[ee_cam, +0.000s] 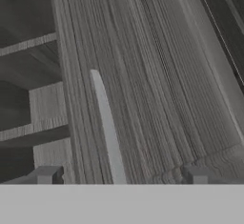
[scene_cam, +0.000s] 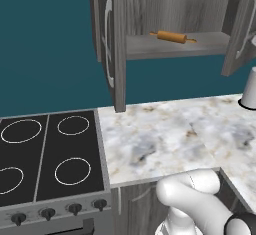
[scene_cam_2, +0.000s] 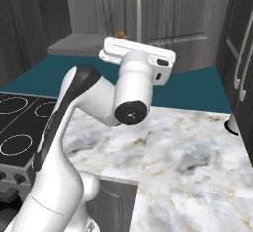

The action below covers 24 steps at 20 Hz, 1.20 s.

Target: Open the cabinet, retrieve the rolling pin, and place it next to the meat on the cutting board to prepare for tenderizing.

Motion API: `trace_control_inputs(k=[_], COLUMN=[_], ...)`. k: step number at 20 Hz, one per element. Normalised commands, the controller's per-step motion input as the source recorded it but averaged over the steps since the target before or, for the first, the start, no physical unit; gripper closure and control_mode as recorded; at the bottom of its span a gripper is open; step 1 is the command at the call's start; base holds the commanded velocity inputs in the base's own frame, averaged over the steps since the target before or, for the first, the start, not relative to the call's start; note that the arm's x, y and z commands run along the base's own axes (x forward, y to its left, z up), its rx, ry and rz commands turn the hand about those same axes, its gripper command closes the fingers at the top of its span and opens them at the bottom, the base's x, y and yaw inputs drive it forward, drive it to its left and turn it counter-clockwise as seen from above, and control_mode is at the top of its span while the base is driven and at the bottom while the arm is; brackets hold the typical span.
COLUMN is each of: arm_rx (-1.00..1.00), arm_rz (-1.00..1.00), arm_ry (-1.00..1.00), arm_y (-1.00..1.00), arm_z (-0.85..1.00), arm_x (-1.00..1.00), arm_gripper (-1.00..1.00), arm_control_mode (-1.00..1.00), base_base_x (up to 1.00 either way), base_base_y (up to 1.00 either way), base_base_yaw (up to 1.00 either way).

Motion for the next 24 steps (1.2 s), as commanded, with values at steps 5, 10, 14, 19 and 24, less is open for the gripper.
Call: trace_control_inputs(k=[5, 10, 14, 19, 24], arm_rx=[-0.22, -0.23, -0.22, -0.21, -0.19], arm_rz=[-0.03, -0.10, -0.16, -0.21, -0.23], arm_ry=[-0.12, -0.08, 0.00, 0.00, 0.00], arm_y=[0.01, 0.13, 0.29, 0.38, 0.38], arm_z=[0.12, 0.13, 0.04, 0.01, 0.01], arm_x=[-0.70, -0.67, -0.34, -0.09, 0.00], arm_gripper=[-1.00, -1.00, -1.00, -1.00, -1.00], arm_control_mode=[-1.00, -1.00, -1.00, -1.00, -1.00], base_base_x=[0.00, 0.00, 0.00, 0.00, 0.00], base_base_y=[0.00, 0.00, 0.00, 0.00, 0.00], base_base_yaw=[0.00, 0.00, 0.00, 0.00, 0.00])
